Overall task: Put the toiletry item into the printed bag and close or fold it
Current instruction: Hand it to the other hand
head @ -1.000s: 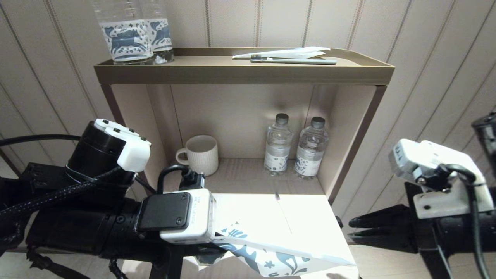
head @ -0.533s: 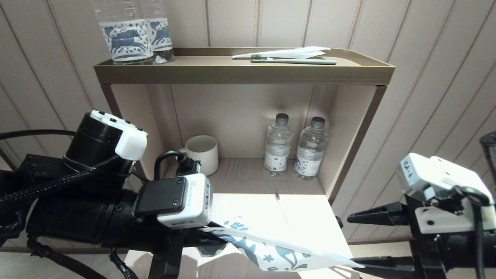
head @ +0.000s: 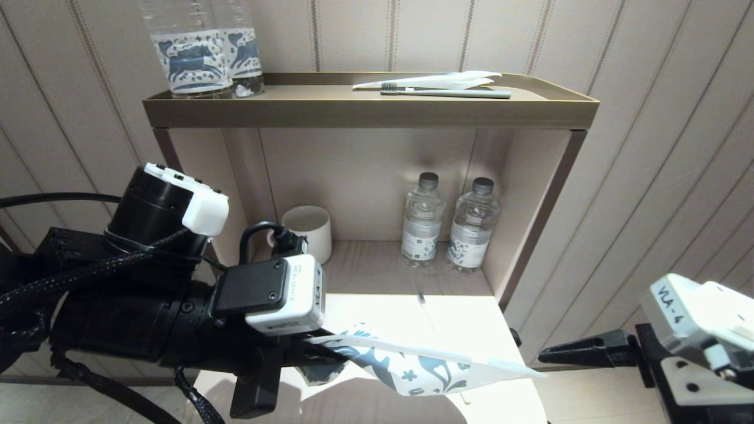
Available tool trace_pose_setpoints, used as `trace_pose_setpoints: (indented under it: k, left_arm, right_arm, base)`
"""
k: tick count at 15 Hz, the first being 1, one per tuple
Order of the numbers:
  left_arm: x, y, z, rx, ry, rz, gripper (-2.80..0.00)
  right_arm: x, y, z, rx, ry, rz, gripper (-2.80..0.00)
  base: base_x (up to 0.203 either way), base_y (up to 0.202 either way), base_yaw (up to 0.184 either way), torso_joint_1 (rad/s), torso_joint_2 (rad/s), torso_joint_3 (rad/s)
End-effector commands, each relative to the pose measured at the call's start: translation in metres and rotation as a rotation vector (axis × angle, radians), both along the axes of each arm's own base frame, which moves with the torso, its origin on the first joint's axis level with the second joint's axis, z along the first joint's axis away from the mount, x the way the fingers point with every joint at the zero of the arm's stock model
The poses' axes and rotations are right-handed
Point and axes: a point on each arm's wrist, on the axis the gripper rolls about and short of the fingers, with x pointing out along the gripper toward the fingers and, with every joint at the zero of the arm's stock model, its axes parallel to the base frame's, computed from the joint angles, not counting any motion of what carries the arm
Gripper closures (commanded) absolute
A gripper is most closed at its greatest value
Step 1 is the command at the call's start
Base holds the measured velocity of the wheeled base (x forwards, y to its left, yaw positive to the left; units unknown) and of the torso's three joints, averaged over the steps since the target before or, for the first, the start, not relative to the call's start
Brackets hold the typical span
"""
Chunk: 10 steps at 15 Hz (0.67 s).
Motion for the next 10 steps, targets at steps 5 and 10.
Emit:
trace_pose_setpoints:
  k: [5,10]
  left_arm:
    - [-0.001,0.0,0.001,-0.013,0.004,-0.021,0.0]
    - [0.002,-0.002,-0.002,-0.01,0.01,-0.023,0.0]
  right_arm:
    - [0.033,0.022,-0.032,0.091,0.073,0.103,-2.8]
    - [0.053,0.037,-0.037,0.29,0.109,0.053,-2.8]
  base:
    - [0.0,0.0,0.0,0.0,0.0,0.0]
    - [0.0,0.0,0.0,0.0,0.0,0.0]
